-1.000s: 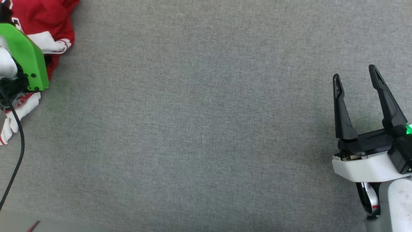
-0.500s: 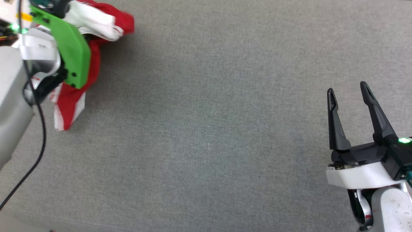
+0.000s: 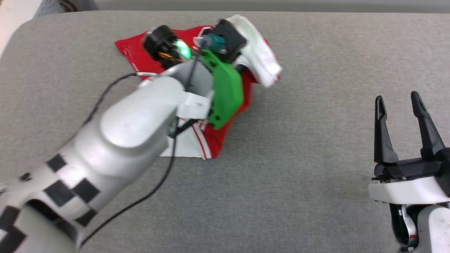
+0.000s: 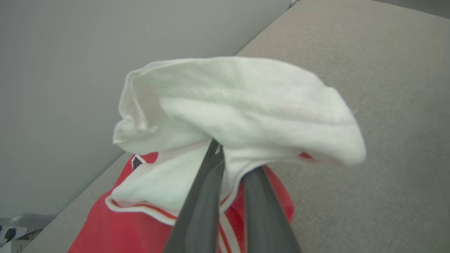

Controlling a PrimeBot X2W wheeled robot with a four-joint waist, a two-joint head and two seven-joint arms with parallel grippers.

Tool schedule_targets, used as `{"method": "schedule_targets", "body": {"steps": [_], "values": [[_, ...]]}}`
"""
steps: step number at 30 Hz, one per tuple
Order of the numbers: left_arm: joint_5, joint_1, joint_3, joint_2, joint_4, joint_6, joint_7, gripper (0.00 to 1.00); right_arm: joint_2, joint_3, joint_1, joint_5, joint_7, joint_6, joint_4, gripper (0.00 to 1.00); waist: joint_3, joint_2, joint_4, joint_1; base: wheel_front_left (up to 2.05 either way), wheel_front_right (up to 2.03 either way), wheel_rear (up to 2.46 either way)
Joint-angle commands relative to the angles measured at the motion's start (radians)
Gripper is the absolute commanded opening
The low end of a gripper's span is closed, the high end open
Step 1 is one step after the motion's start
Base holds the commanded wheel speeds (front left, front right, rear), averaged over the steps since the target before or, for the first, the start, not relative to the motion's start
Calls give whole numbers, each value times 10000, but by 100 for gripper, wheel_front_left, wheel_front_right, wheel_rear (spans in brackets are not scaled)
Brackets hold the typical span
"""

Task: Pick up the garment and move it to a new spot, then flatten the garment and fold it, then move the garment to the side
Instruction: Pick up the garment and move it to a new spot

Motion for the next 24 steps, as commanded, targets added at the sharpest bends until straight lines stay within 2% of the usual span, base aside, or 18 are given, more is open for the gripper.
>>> {"method": "schedule_targets", "body": {"steps": [1, 7, 11, 18, 24], "values": [[172, -267, -91, -448, 207, -23, -289, 0, -12, -96, 75, 116, -49, -7, -41, 100, 111, -1, -583, 1, 0, 0, 0], [450, -310, -789, -2129, 1602, -23, -1191, 0, -12, -394, 24, 238, -49, -7, -107, 100, 471, -1, -1150, 1, 0, 0, 0], [552, 29, -1361, -2811, 2572, -23, -1499, 0, -11, -479, -91, 305, -49, -7, -160, 100, 771, -1, -1422, 1, 0, 0, 0], [815, 1103, -1808, -3172, 3320, -23, -1494, 0, -11, -525, -276, 376, -49, -7, -189, 100, 1165, -1, -1687, 1, 0, 0, 0], [1637, 2355, -1826, -3192, 2083, -23, -663, 0, -11, -514, -341, 413, -49, -7, -120, 100, 1245, -1, -1756, 1, 0, 0, 0]]}}
